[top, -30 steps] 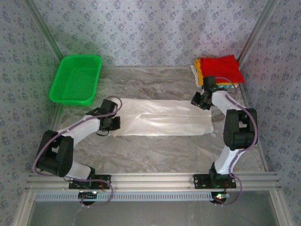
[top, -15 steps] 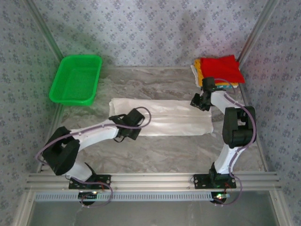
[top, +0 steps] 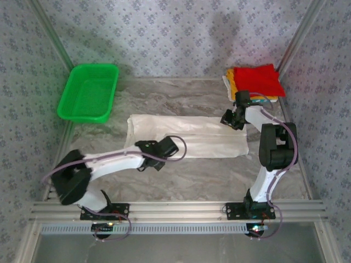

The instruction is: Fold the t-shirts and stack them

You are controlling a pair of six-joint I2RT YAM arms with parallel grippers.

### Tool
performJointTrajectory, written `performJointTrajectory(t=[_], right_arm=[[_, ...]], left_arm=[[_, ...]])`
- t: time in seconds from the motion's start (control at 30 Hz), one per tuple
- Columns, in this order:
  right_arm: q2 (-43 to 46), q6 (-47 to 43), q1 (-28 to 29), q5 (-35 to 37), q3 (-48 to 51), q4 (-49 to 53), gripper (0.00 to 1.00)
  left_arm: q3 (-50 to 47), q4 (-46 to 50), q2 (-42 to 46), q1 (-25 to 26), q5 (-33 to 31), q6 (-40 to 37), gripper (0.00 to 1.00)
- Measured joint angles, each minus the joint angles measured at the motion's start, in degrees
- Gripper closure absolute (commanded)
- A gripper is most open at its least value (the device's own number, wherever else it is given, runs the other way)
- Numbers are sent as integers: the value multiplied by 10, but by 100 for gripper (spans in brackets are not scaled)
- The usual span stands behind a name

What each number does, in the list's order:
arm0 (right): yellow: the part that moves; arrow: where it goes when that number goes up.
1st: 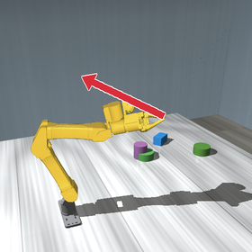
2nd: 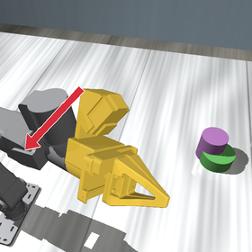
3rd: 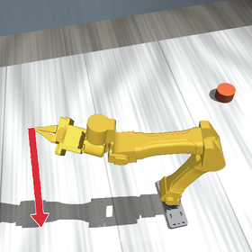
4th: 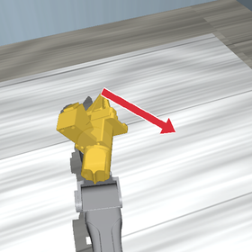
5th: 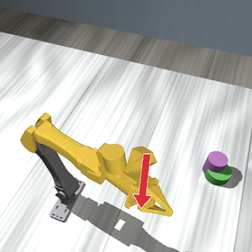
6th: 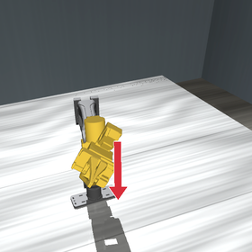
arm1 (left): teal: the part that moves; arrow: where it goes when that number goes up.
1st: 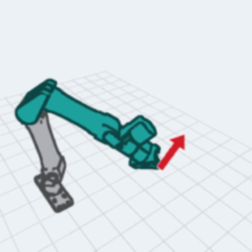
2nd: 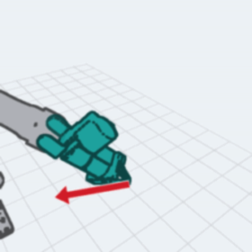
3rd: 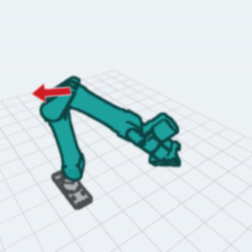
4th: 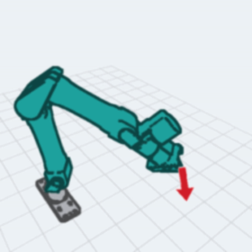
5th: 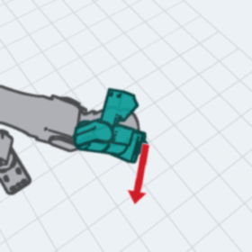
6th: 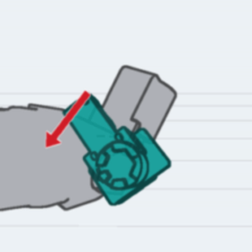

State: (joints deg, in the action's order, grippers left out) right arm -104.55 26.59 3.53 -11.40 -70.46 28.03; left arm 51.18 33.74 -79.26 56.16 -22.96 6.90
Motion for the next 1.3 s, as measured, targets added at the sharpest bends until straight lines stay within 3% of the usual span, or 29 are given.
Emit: performJointTrajectory(t=[0.1, 0.2, 0.27, 0.33, 0.43, 0.67, 1.0, 1.1, 1.3], right_arm=[[0, 0, 0, -2, 0, 0, 62], [0, 0, 0, -4, 0, -1, 62], [0, 0, 0, -5, 0, -1, 62], [0, 0, 0, -6, 0, -2, 62], [0, 0, 0, -6, 0, -5, 62], [0, 0, 0, -7, 0, -6, 62], [0, 0, 0, -7, 0, -6, 62], [0, 0, -1, -7, 0, -6, 63], [0, 0, -1, -7, 0, -6, 63]], left_arm=[[-39, -39, 133, -31, 40, -35, 33], [-84, -90, 243, -98, 98, -39, 26], [-96, -110, 267, -182, 149, -20, 23], [-96, -132, 249, -251, 194, 5, 23], [-85, -141, 176, -286, 247, 33, 23], [-47, -143, 5, -287, 314, 78, 27], [-41, -145, -45, -287, 311, 113, 37], [-41, -144, -45, -287, 311, 121, 49], [-42, -143, -45, -286, 311, 134, 83]])
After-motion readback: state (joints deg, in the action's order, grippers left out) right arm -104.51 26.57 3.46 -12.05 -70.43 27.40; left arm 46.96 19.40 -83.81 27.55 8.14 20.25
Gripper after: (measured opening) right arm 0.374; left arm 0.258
